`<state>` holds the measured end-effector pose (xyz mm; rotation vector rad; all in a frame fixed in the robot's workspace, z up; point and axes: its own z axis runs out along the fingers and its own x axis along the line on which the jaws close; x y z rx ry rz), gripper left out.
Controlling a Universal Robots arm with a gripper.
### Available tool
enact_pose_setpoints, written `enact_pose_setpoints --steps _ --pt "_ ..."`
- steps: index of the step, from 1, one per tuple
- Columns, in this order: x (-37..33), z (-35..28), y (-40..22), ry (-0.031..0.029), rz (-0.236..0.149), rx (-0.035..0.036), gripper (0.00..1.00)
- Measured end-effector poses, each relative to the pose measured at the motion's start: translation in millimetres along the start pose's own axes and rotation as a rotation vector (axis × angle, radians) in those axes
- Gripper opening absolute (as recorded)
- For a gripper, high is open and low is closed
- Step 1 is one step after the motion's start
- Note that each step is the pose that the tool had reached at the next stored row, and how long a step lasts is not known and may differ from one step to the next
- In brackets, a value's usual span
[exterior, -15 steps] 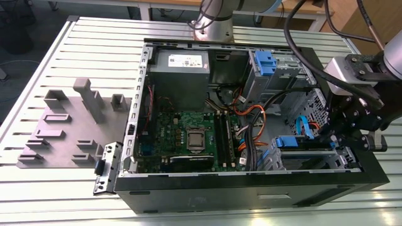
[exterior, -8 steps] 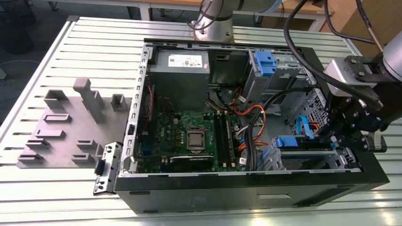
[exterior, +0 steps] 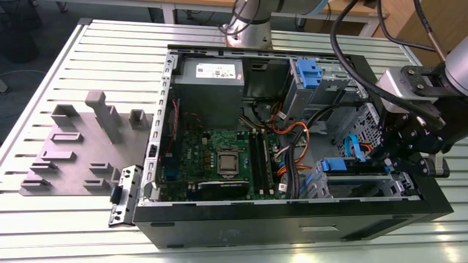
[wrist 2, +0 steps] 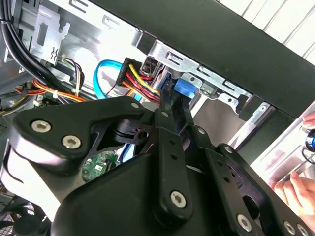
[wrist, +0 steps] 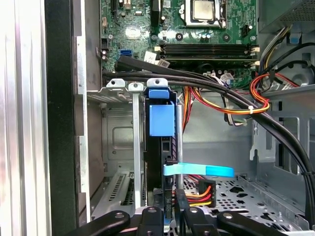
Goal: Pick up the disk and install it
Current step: 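Insert the second disk wire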
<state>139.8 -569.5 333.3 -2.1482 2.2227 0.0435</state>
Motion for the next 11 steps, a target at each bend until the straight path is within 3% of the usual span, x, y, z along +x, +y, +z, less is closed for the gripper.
enact_pose_setpoints --steps 11 --pt "-0.1 -0.1 -2.4 0.0005 0.0 -0.0042 0.24"
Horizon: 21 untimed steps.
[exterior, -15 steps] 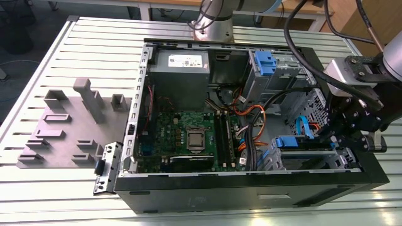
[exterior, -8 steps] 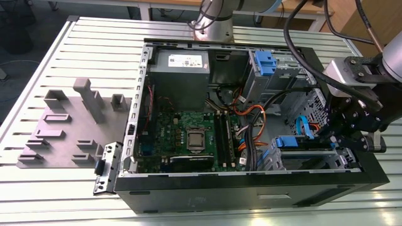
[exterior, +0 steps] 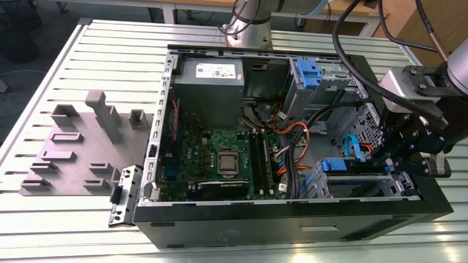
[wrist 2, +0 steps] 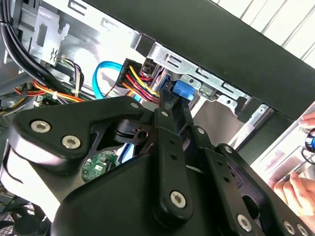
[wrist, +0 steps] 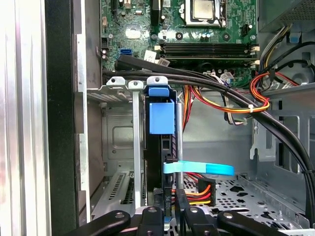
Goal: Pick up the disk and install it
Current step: 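Insert the second disk wire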
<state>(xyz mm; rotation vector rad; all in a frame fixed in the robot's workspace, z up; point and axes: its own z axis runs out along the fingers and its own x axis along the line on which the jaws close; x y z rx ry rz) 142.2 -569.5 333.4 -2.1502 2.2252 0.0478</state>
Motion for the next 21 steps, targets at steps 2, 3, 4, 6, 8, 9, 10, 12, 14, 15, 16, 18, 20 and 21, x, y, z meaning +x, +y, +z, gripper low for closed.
enact_pose_setpoints --steps 2,3,4,6,8,9,10,12,14,15,16,18,20,21 --pt "0.0 0.0 0.0 0.0 0.0 0.0 0.24" --pt "0.0 0.0 -0.1 0.0 0.0 0.0 0.24" --pt "0.0 0.0 -0.1 0.0 0.0 0.0 0.24" --pt "0.0 -0.1 -0.1 0.0002 0.0 0.0 0.16" --pt "0.0 -0.1 -0.1 0.0001 0.0 -0.0001 0.16" --pt "0.0 0.0 -0.1 0.0001 0.0 0.0 0.16" --pt "0.0 0.0 -0.1 0.0001 0.0 -0.0001 0.16" --pt "0.0 0.0 -0.1 0.0 0.0 -0.0001 0.16" --pt "0.0 -0.7 -0.2 -0.0003 0.0 -0.0001 0.16" --pt "-0.1 -1.6 -0.2 -0.0003 0.0 -0.0001 0.16" --pt "-0.1 -2.2 -0.2 -0.0002 0.0 -0.0001 0.16" --pt "-0.3 -2.6 -0.1 -0.0002 0.0 0.0 0.16" --pt "-0.6 -2.7 0.9 0.0 0.0 0.0 0.16" --pt "-0.8 -2.7 2.0 0.0 0.0 0.0 0.16"
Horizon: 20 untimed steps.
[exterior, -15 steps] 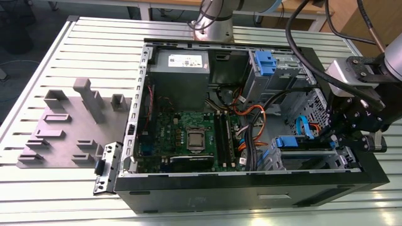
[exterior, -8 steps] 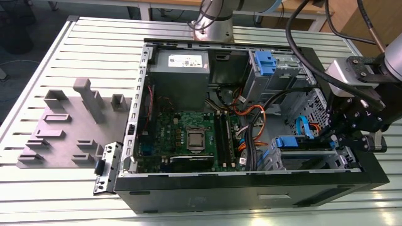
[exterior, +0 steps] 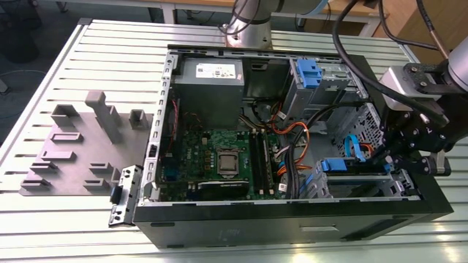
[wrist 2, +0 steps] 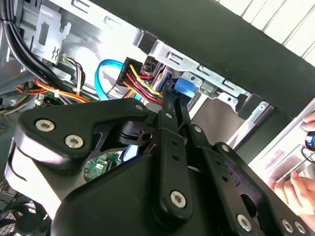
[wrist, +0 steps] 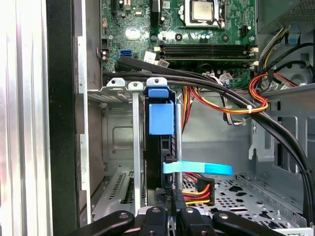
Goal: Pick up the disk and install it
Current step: 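Insert the second disk wire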
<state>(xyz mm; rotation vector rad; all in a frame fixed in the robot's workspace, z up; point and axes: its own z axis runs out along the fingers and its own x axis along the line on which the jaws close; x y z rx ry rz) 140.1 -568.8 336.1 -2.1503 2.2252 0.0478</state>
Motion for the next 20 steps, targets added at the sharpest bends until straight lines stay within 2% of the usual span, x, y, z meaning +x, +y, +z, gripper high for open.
enact_pose_setpoints --steps 9,20 --pt "-1.6 0.3 5.3 -0.0001 0.0 0.0001 0.16" --pt "-1.8 2.5 6.6 0.0001 0.0 0.0001 0.16"
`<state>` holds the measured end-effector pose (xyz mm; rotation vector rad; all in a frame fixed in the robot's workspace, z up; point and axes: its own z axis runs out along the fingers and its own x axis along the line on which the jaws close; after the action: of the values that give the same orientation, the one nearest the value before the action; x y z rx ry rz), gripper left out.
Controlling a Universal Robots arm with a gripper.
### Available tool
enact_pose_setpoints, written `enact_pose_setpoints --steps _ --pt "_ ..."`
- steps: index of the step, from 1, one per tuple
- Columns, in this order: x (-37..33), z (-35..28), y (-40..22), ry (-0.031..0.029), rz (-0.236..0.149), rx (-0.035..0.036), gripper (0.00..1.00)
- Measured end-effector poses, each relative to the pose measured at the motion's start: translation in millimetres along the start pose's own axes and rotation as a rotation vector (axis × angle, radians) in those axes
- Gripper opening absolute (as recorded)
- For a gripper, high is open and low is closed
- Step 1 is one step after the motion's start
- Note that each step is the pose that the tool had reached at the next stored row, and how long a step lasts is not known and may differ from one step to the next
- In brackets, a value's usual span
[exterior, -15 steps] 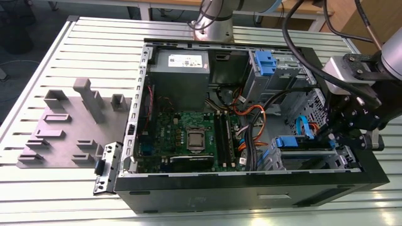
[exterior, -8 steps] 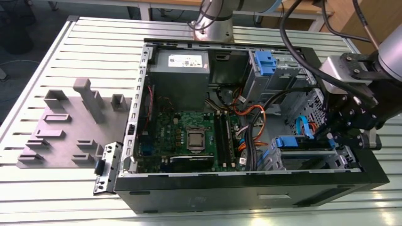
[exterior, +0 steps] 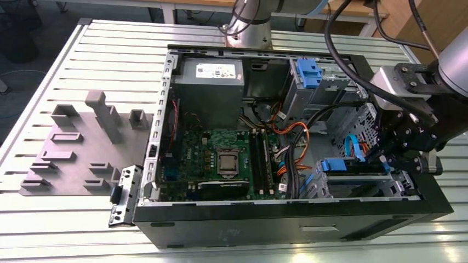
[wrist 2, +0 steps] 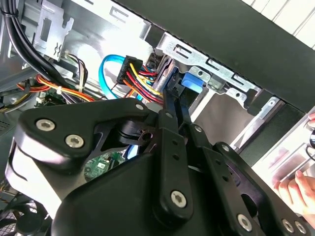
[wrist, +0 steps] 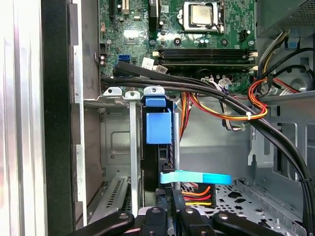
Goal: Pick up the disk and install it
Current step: 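Insert the second disk wire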
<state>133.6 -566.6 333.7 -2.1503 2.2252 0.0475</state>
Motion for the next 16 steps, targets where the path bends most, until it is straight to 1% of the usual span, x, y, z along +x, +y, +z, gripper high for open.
enact_pose_setpoints --steps 2,5,9,11,12,16 --pt "0.0 0.5 0.0 -0.0003 0.0 0.0 0.16" --pt "0.1 3.0 0.0 -0.0001 0.0 0.0 0.16" --pt "0.2 3.3 0.0 0.0001 0.0 0.0 0.16" --pt "0.3 4.9 0.0 -0.0005 0.0 0.0 0.16" --pt "0.3 5.7 0.0 0.0004 0.0 0.0 0.16" --pt "0.4 6.5 0.1 0.0003 0.0 0.0 0.16"
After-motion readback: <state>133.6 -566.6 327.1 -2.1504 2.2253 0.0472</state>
